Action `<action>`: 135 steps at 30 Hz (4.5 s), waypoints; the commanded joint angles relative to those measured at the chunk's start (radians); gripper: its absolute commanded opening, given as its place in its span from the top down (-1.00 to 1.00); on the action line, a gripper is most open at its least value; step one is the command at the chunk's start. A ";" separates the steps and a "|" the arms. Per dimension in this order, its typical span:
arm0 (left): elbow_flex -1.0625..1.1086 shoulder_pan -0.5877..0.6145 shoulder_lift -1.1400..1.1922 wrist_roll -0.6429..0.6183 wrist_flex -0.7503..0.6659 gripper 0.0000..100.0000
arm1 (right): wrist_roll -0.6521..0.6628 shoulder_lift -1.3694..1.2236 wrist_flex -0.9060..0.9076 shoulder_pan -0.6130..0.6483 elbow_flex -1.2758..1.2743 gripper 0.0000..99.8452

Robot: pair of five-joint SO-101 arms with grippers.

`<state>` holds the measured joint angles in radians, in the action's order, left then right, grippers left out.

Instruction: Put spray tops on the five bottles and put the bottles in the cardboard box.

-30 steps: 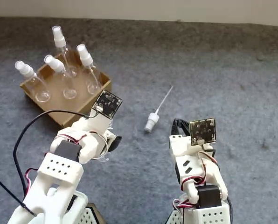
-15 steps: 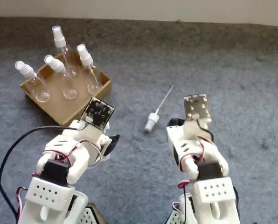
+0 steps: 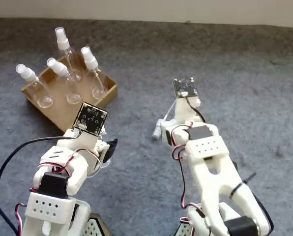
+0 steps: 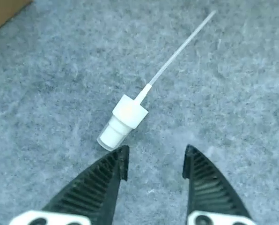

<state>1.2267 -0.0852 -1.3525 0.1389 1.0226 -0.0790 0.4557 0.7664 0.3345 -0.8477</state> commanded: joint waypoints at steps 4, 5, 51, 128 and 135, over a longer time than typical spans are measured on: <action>-0.039 0.013 -0.015 -0.017 0.005 0.59 | -0.098 -0.159 -0.002 0.085 0.180 0.63; -0.039 0.015 -0.015 -0.017 0.005 0.59 | -0.106 -0.188 -0.002 0.091 0.197 0.63; -0.157 0.008 -0.012 0.037 0.092 0.59 | 0.801 0.091 0.406 -0.025 0.315 0.95; -0.074 0.007 -0.015 0.037 0.095 0.59 | -0.761 0.070 0.229 -0.058 0.071 0.66; -0.074 0.007 -0.015 0.035 0.095 0.59 | -0.779 -0.101 0.263 -0.111 0.081 0.66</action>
<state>1.1607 -0.0836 -1.3541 0.1665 1.1162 -0.8585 0.3805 1.0150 0.2639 -0.8263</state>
